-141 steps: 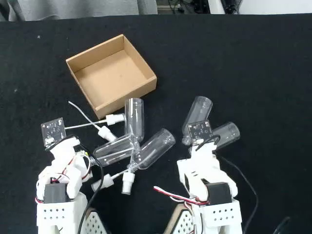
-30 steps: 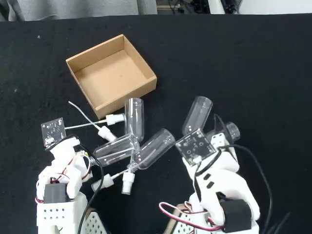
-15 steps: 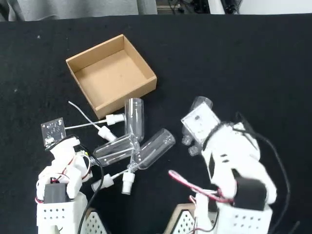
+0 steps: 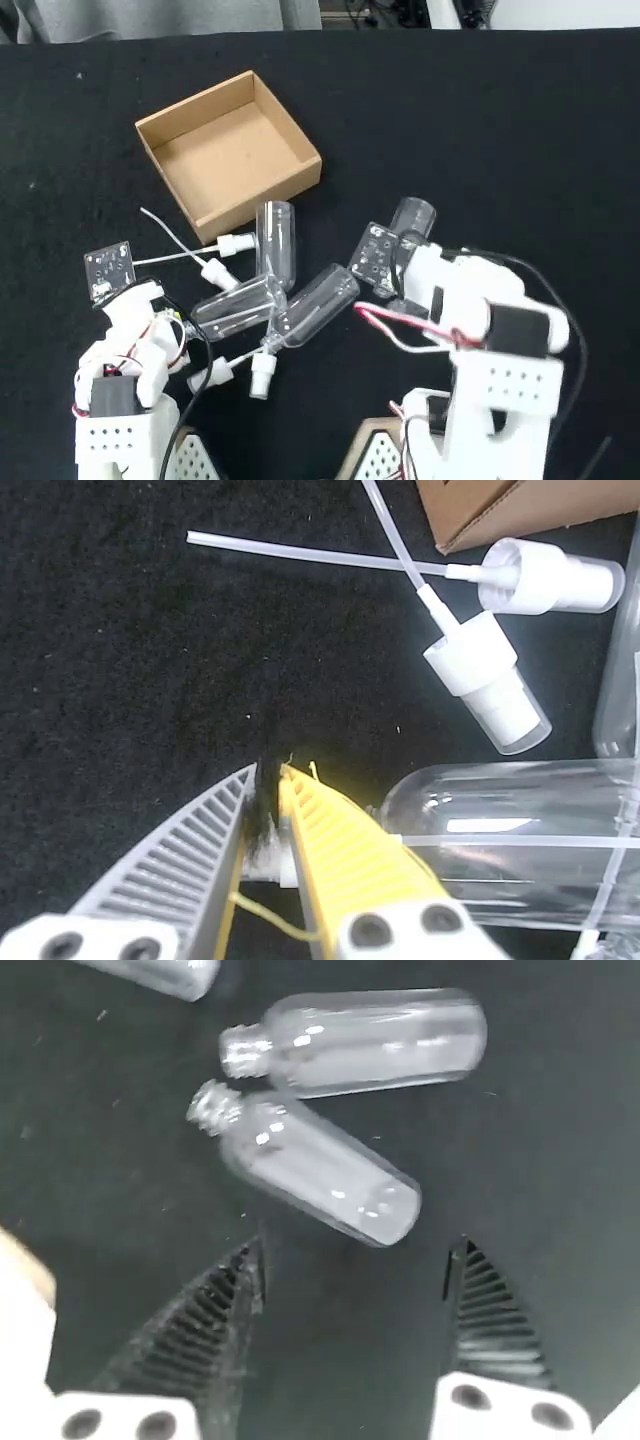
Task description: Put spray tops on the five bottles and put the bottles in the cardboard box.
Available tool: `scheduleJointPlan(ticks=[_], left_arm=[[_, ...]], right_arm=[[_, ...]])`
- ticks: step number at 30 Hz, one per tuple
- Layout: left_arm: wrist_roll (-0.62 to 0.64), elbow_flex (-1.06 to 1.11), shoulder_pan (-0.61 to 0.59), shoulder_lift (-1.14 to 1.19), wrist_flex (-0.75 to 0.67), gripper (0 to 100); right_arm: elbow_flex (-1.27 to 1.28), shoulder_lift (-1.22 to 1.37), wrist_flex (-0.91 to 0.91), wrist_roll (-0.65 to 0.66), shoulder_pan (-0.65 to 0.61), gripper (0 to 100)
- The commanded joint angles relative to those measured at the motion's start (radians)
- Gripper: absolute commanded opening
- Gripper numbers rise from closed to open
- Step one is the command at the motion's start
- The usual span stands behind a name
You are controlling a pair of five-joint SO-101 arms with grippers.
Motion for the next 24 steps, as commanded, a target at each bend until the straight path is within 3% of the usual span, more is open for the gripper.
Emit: scheduleJointPlan(ticks=[1,9,24], left_arm=[[-0.009,0.022,0.004,-0.015,0.003,3],[-0.009,0.022,0.004,-0.015,0.003,3],[-0.009,0.022,0.004,-0.015,0.003,3]], right_arm=[[-0.001,0.068,0.000,0.057,0.014,26.3],[0.002,0.182,-0.002,0.055,-0.071,35.1],[0.076,0.361,-0.198,0.057,-0.147,35.0]])
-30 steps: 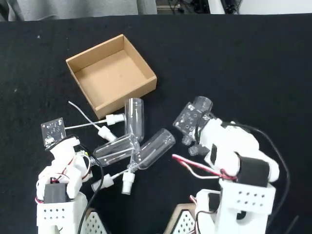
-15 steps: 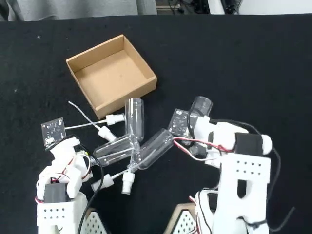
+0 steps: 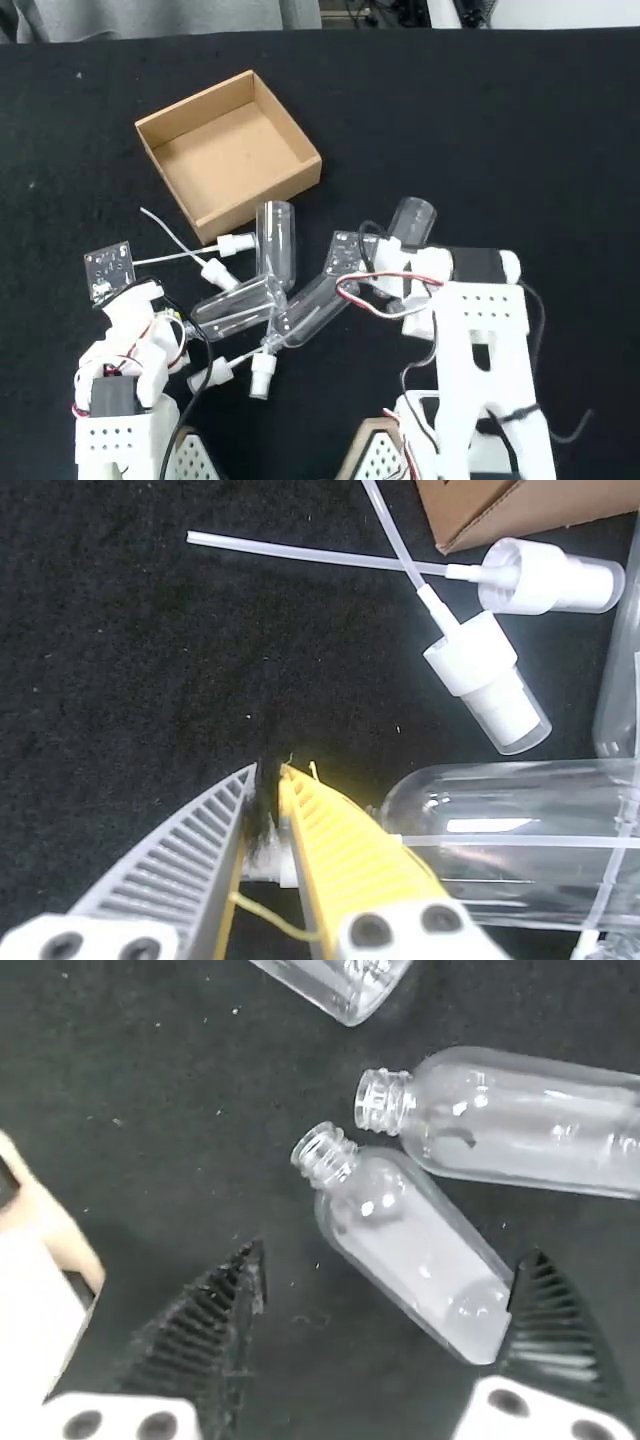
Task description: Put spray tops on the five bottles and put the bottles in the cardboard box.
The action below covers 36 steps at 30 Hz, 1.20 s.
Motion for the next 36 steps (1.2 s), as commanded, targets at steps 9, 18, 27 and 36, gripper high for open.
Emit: scheduleJointPlan(ticks=[9,18,27,36], left_arm=[[-0.009,0.022,0.004,-0.015,0.003,3],[-0.009,0.022,0.004,-0.015,0.003,3],[-0.009,0.022,0.004,-0.015,0.003,3],[-0.009,0.022,0.004,-0.015,0.003,3]], right_arm=[[-0.002,0.120,-0.103,0.041,-0.014,35.0],[0.084,0.193,-0.252,0.049,-0.012,35.0],[0.136,0.200,-0.338,0.044,-0.012,34.9],[0.137,0.196,-0.338,-0.103,-0.014,34.9]])
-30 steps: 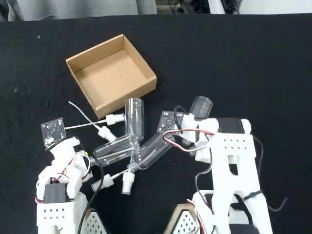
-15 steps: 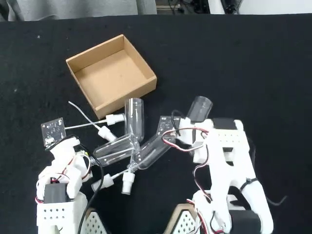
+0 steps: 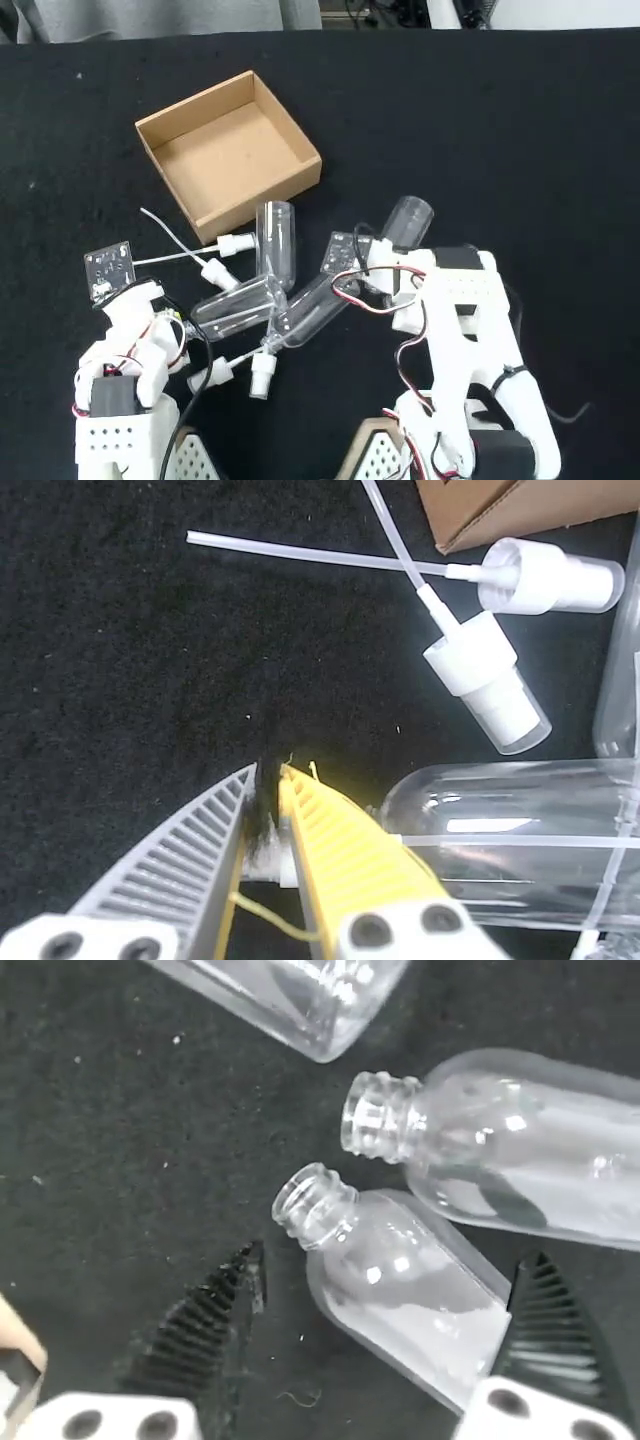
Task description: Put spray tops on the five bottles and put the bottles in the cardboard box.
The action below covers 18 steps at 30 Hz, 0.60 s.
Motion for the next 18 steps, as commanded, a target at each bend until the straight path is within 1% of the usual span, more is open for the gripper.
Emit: scheduleJointPlan(ticks=[1,18], left_arm=[[-0.009,0.022,0.004,-0.015,0.003,3],[-0.009,0.022,0.004,-0.015,0.003,3]], right_arm=[[-0.002,-0.002,-0.018,-0.071,-0.012,34.9],[-0.005,-0.005,-0.020,-0.488,-0.012,34.9]])
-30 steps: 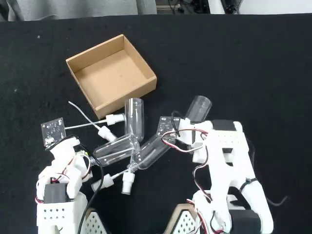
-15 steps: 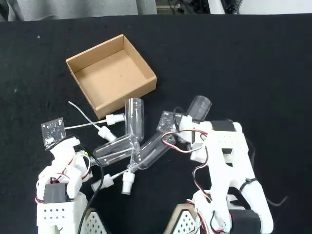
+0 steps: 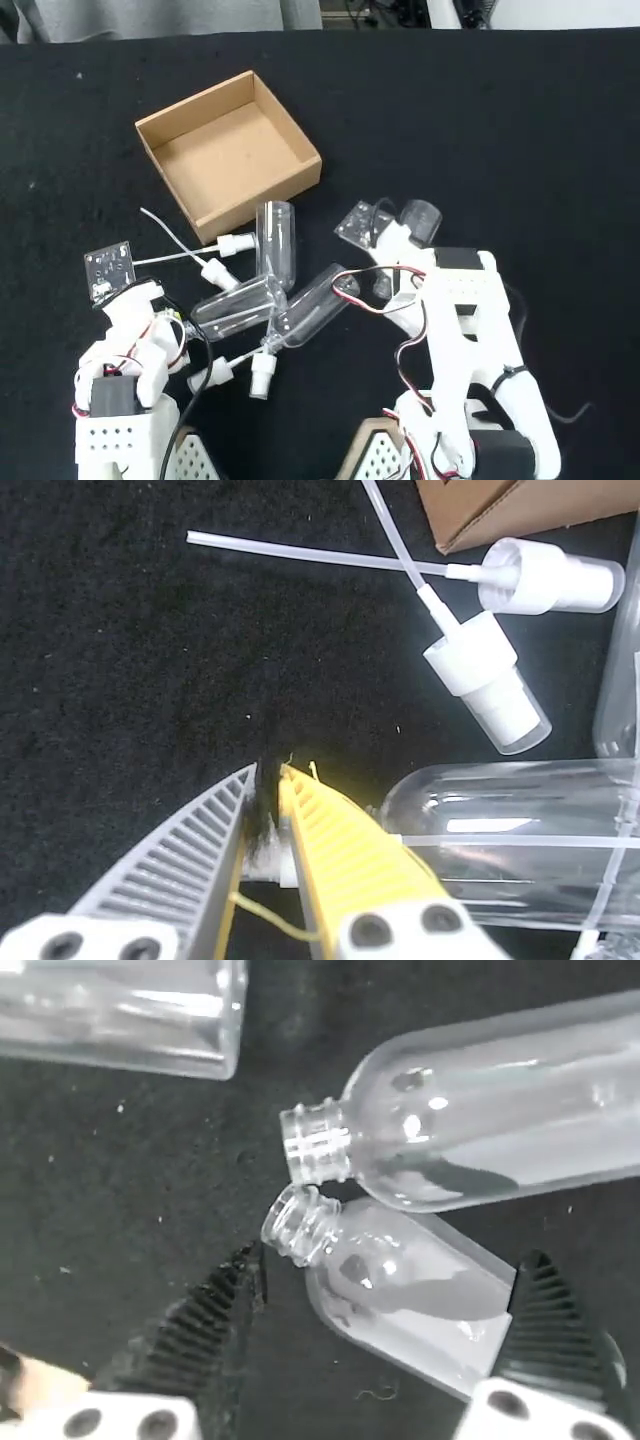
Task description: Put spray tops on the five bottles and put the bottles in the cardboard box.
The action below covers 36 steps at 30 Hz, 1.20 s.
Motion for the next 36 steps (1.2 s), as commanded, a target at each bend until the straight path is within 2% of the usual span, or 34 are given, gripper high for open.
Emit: scheduleJointPlan(ticks=[1,9,26,36], left_arm=[[-0.009,0.022,0.004,-0.015,0.003,3],[-0.009,0.022,0.004,-0.015,0.003,3],[-0.009,0.022,0.004,-0.015,0.003,3],[-0.009,0.022,0.004,-0.015,0.003,3]], right_arm=[[-0.008,-0.005,-0.020,-0.100,-0.012,34.9],[-0.018,-0.007,-0.020,-0.273,-0.017,34.9],[-0.206,-0.007,0.224,-0.269,-0.018,35.2],[-0.239,-0.007,0.302,0.011,-0.015,35.1]])
